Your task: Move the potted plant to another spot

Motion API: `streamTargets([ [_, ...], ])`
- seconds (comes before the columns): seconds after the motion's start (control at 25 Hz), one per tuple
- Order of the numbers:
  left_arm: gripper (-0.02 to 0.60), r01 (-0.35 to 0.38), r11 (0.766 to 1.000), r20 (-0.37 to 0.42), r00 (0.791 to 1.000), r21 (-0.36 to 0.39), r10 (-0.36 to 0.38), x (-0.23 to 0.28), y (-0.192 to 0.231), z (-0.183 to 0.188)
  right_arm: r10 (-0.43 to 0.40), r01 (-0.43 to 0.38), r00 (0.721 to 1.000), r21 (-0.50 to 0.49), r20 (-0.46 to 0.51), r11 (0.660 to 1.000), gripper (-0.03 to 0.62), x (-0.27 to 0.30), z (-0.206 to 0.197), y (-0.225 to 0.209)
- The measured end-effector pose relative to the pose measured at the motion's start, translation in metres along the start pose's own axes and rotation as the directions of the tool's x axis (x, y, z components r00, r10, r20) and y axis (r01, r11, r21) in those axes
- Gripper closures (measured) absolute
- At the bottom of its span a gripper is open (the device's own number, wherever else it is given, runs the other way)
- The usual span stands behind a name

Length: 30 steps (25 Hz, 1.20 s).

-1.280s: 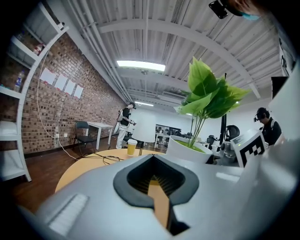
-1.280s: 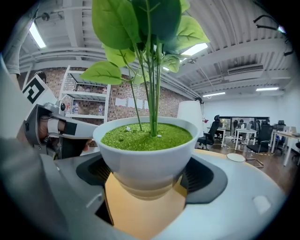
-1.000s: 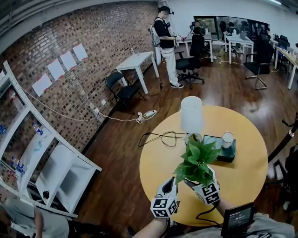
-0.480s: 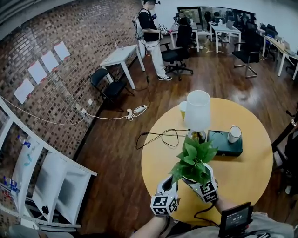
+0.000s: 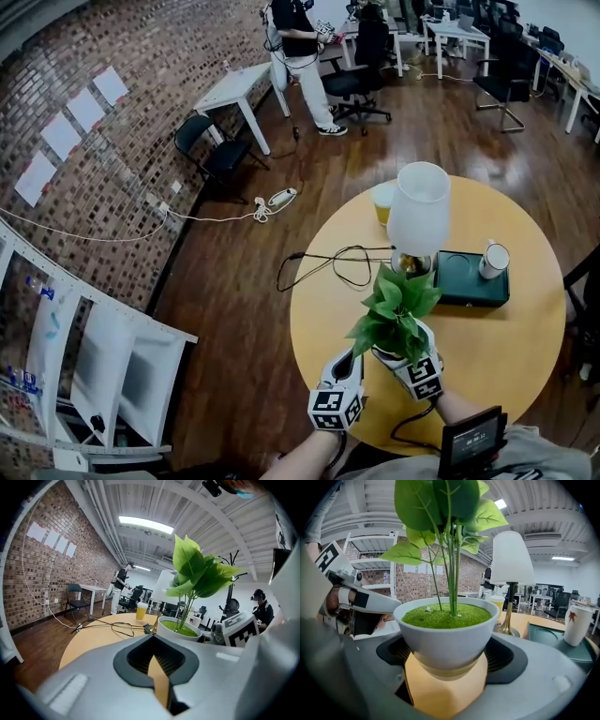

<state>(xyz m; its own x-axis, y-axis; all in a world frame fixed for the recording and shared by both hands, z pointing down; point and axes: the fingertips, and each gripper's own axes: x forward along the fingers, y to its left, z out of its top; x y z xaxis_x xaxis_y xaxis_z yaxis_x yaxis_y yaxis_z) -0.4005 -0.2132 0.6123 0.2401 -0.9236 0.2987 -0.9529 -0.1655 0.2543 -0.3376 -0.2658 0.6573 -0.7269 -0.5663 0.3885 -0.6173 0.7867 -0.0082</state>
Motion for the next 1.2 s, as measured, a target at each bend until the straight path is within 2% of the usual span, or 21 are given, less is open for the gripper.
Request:
streamTargets([
  [0.32,0.581,0.001,1.0,-0.04,0.999,-0.006,-0.002,0.028,0.022,-0.023,0.008,-0.007,0.999,0.022,-0.033,1.0,0.106,0.042,-0.033,-0.01],
  [0.48,0.581,-0.008,1.0,-0.061,0.998,-0.02,0.007,0.029,0.029,-0.027,0.009,-0.008,0.999,0.03,-0.052,1.0,0.106,0.051,-0.036,-0.009],
  [1.2,0.581,-0.014,1.0,-0.098,0.995,-0.024,0.011,0.019,0.03,-0.044,0.005,-0.002,0.996,0.038,-0.085,0.999,0.105,0.06,-0.058,-0.007],
])
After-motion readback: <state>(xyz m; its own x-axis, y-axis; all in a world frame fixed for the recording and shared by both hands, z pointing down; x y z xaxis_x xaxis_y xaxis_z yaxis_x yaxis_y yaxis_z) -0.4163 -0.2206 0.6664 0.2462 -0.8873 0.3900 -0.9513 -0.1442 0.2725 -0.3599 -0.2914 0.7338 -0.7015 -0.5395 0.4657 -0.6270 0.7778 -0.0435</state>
